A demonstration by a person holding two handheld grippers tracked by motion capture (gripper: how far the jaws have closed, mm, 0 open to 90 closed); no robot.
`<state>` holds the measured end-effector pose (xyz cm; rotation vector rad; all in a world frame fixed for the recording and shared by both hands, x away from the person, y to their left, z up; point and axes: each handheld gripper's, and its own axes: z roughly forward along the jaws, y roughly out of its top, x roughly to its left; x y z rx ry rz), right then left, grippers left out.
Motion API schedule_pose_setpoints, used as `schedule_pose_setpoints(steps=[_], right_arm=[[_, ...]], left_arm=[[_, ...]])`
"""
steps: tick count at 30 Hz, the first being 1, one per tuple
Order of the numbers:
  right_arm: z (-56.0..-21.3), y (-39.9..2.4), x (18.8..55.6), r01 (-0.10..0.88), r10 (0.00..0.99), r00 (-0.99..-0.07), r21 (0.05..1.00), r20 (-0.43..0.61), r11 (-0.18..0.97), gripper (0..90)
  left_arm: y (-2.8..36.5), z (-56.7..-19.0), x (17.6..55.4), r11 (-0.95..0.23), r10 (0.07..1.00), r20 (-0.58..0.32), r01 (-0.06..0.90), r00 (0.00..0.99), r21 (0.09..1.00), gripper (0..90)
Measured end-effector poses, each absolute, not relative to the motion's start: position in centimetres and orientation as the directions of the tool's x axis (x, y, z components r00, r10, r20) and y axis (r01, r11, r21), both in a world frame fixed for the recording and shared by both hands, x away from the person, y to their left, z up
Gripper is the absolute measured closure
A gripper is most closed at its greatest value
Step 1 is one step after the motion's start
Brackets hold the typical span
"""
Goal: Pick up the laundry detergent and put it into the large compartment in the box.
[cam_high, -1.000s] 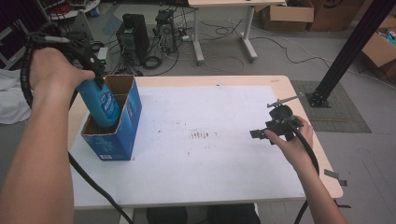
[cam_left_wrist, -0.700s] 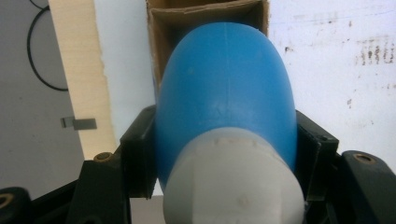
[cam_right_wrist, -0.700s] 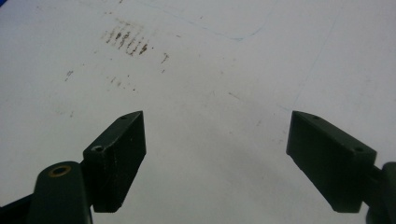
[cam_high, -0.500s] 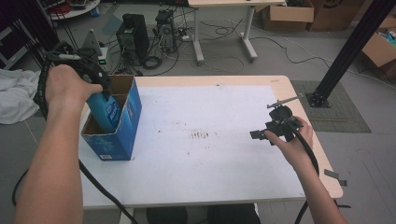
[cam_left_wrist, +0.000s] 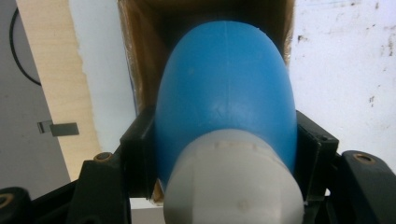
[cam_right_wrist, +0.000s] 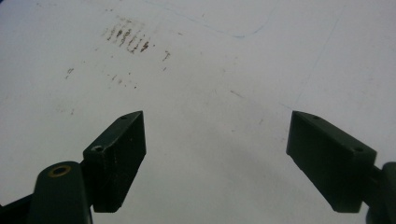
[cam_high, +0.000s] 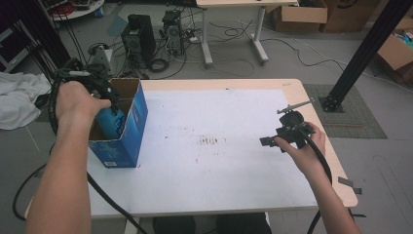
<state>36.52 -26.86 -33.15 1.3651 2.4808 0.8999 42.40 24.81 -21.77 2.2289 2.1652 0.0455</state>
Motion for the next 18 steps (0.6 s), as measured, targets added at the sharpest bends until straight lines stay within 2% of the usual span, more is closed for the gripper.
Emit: schedule_pose_setpoints(steps=[18], right_arm=[[-33.2, -26.4, 36.4, 0.709, 0.81, -0.571, 0.577, 0.131, 0.406, 19.7]], left_arm=[[24.9, -23.7, 42.3, -0.04, 0.999, -0.001, 0.998, 0.04, 0.046, 38.3]])
